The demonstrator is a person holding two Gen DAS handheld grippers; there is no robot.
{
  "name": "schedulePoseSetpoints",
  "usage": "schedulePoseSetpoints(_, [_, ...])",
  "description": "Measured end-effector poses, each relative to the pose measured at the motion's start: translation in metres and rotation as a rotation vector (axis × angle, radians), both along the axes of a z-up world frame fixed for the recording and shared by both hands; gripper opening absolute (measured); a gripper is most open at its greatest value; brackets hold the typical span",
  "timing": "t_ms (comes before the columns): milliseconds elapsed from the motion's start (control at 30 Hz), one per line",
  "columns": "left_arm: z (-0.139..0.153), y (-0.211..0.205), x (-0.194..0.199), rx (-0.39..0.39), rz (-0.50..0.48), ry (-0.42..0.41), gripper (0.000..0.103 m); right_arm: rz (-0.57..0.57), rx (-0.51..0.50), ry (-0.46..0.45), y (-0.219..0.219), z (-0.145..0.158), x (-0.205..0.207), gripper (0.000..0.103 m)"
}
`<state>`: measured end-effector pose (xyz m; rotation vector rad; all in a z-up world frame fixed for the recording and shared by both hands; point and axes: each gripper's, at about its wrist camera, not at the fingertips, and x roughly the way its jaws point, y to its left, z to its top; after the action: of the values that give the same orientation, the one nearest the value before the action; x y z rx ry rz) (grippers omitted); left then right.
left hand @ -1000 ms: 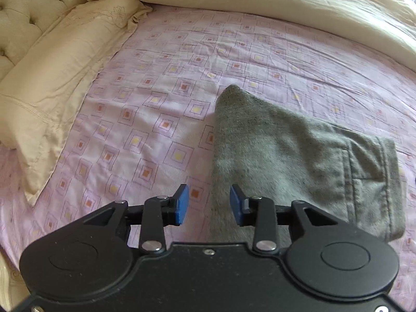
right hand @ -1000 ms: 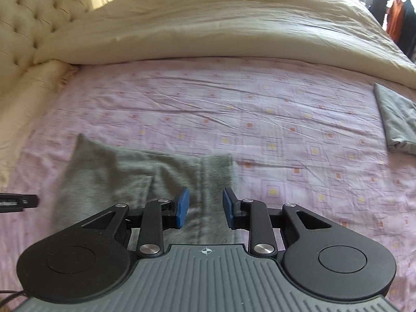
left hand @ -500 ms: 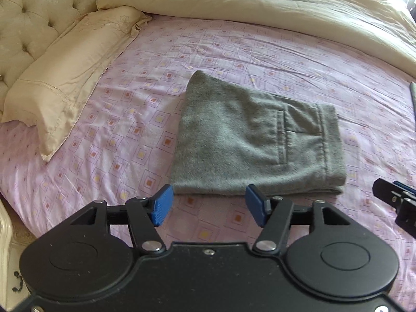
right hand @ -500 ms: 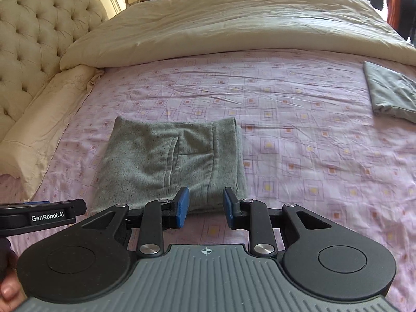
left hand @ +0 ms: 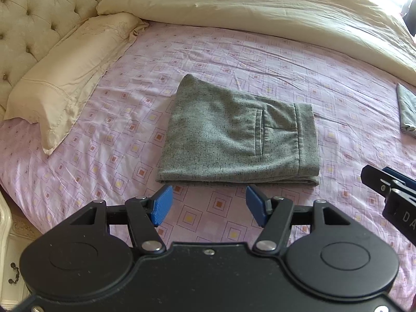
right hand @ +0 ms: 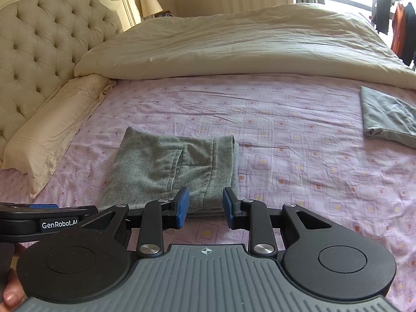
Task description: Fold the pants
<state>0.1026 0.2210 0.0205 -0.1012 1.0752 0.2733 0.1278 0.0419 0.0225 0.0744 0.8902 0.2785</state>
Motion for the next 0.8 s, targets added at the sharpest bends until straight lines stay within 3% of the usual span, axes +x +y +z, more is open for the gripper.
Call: schedulePoseSetpoints(800, [0.012,-0.004,-0.029,0.004,0.042,-0.021,0.066,0.055,0.010,-0.042,0.005,0.012,-0.024,0.028])
